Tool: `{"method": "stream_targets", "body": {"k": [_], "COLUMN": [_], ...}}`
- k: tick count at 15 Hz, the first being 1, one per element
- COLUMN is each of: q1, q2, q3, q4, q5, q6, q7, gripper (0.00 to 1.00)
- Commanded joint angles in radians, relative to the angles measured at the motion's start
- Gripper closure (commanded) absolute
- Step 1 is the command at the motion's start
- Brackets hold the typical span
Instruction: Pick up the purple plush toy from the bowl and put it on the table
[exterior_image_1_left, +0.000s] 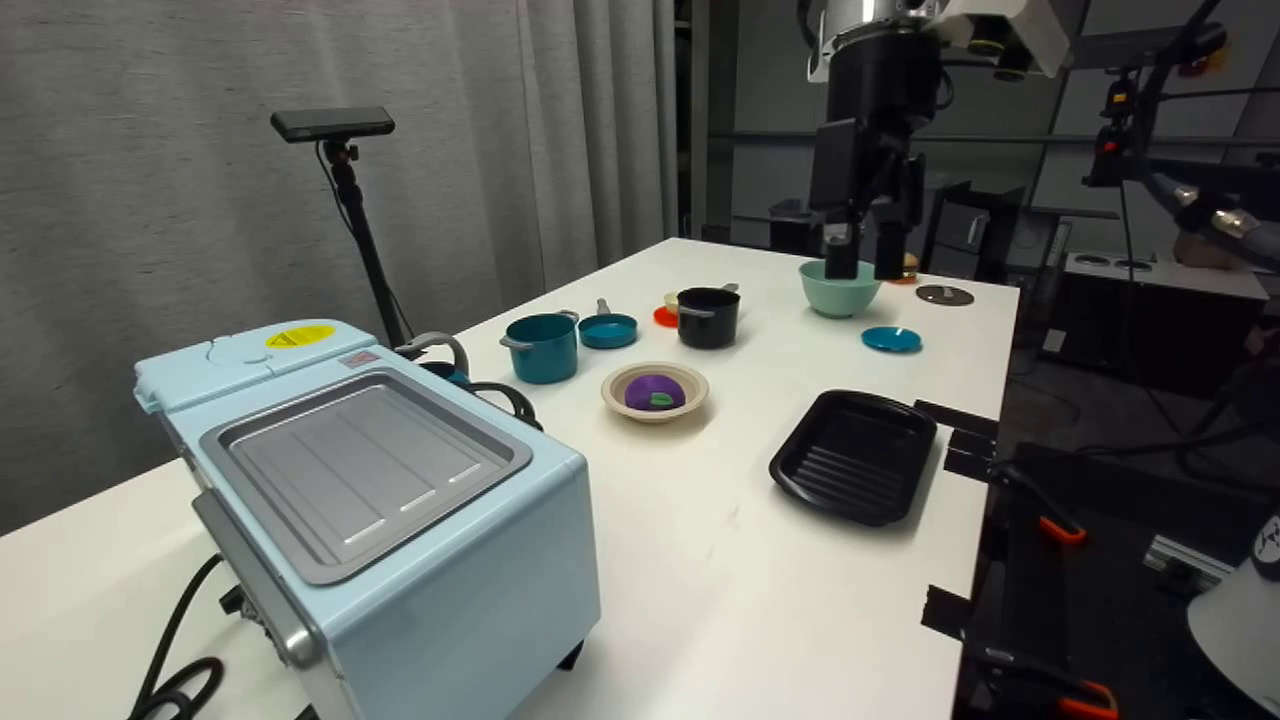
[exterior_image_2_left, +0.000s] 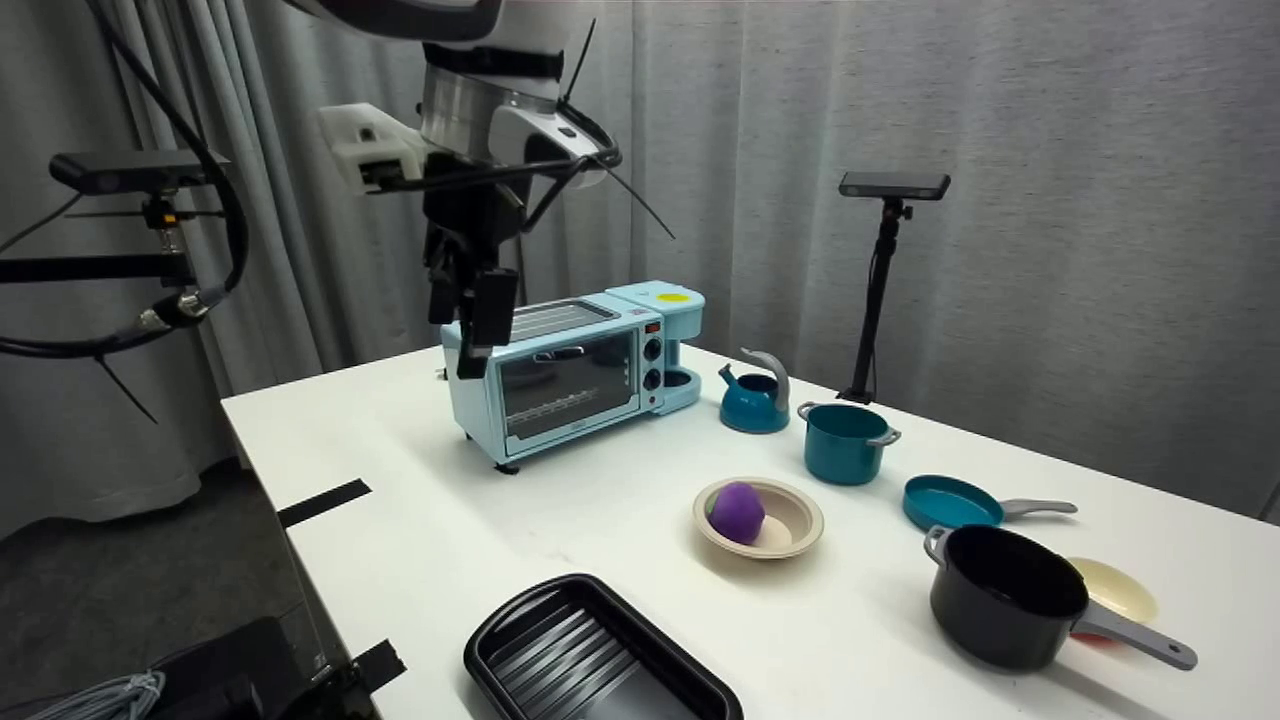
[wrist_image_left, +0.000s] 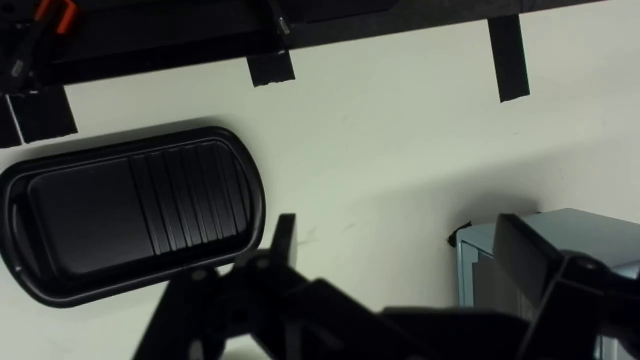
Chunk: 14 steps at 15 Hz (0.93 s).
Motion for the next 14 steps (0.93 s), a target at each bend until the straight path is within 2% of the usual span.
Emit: {"method": "stream_targets", "body": {"k": [1,8,14], "q1": [-0.026,-0.054,-0.081], "q2": [0.065,0.327,0.586], "q3": [0.011,0.0,-0.019], "q4": [0.072,0.256,0.469], "q5": [-0.017,-0.107,-0.207], "q6": [0.03,0.173,0.25], "q7": [-0.014,-0.012,-0.011], "gripper": [0.0,0.0,0.0]}}
